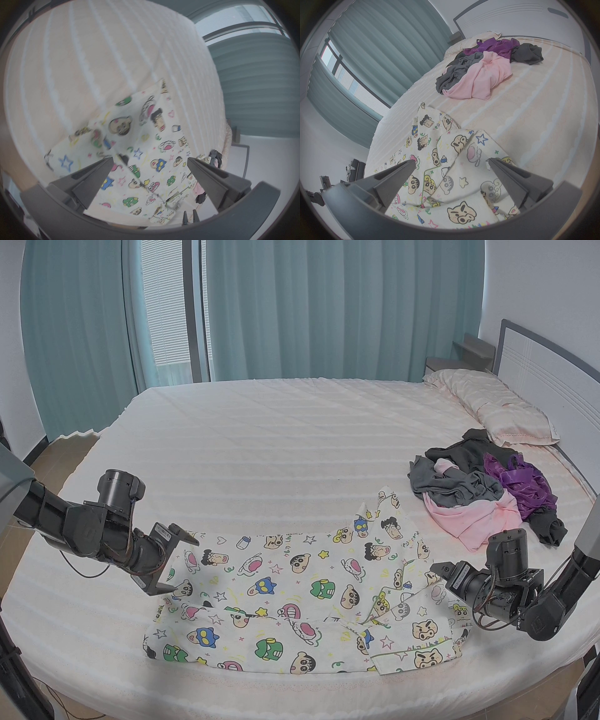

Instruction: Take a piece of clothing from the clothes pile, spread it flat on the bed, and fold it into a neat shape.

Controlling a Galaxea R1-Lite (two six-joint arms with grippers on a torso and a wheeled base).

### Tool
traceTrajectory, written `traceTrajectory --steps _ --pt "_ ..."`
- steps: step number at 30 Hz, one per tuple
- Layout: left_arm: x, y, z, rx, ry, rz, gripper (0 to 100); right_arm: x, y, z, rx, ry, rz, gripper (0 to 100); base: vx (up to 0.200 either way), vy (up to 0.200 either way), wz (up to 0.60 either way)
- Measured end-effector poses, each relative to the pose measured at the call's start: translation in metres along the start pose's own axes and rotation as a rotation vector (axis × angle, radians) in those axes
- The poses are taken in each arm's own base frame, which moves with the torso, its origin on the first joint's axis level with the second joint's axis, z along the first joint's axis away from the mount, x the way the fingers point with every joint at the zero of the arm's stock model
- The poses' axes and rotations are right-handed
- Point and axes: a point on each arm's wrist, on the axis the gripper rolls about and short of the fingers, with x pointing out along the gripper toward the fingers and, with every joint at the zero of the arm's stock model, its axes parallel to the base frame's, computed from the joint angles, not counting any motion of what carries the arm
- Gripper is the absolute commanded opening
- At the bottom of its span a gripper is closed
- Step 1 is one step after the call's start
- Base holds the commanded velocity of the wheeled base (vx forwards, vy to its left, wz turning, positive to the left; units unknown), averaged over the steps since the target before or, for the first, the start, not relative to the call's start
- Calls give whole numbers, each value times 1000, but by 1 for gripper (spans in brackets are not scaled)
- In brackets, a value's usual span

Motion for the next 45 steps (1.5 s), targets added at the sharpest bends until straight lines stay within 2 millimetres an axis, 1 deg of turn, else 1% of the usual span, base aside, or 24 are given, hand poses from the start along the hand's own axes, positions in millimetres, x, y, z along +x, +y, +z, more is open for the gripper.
traceTrajectory --steps 5,8,11,15,18,23,27,32,35,38,41,45 --pt "-7 -9 16 112 -66 -57 100 0 0 -1 -3 2 1 100 0 0 0" --pt "-10 -20 26 202 -100 -84 100 0 1 -1 -6 4 4 100 0 0 0" --pt "-8 -33 41 325 -132 -96 100 -1 1 -2 -10 7 4 100 0 0 0" --pt "3 -45 61 417 -152 -86 100 -1 1 -3 -16 17 9 100 0 0 0" --pt "20 -47 73 488 -132 -43 100 -1 0 -3 -20 31 16 100 0 0 0" --pt "47 -36 87 609 -67 7 100 -2 -2 -5 -26 47 18 100 0 0 0" --pt "59 -21 96 636 -3 -2 100 -2 -3 -7 -29 57 17 100 0 0 0" --pt "66 -2 102 660 74 -27 100 -3 -4 -9 -30 70 19 100 0 0 0" --pt "68 10 105 723 108 -41 100 -3 -5 -10 -30 78 20 100 0 0 0" --pt "67 21 109 733 143 -66 100 -4 -5 -10 -31 84 21 100 0 0 0" --pt "67 28 111 725 176 -105 100 -4 -6 -11 -29 87 21 100 0 0 0" --pt "71 33 111 728 191 -107 100 -4 -6 -11 -28 89 20 100 0 0 0"
